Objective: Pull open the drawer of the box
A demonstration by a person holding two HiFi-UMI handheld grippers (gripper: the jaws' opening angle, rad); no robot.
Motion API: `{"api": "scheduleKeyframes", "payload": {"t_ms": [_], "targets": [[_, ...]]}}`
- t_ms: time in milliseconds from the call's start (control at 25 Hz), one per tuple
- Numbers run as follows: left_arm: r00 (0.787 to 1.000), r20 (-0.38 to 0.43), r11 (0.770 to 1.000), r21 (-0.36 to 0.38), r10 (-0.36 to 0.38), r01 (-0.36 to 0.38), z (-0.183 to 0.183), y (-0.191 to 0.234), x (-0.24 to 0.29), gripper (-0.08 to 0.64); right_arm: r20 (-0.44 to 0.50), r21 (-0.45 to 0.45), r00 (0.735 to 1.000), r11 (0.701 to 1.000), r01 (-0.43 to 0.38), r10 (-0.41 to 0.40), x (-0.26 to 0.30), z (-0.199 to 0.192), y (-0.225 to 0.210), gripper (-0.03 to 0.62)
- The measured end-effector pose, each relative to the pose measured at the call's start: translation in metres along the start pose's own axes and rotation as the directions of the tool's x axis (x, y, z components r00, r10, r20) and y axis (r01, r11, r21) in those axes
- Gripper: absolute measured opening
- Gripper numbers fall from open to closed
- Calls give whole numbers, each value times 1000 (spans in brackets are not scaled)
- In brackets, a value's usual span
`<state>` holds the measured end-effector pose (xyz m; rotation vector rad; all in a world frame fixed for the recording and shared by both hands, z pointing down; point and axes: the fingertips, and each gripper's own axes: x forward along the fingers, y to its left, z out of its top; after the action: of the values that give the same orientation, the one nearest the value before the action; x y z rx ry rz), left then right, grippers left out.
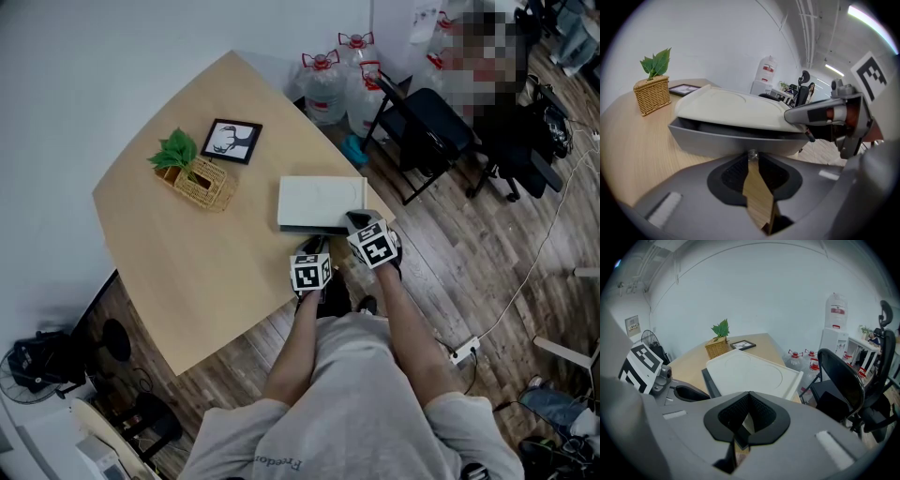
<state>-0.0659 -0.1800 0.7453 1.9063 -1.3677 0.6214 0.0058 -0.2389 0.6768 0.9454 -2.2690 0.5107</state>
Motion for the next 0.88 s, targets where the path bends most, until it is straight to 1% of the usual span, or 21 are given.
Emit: {"api": "scheduleKeyframes", "payload": {"t_ms": [880], "targets": [[1000,-3,1000,6,-13,13,-19,-3,-14,117,-18,12,1000,1000,13,-13,1,-1,0,2]]}}
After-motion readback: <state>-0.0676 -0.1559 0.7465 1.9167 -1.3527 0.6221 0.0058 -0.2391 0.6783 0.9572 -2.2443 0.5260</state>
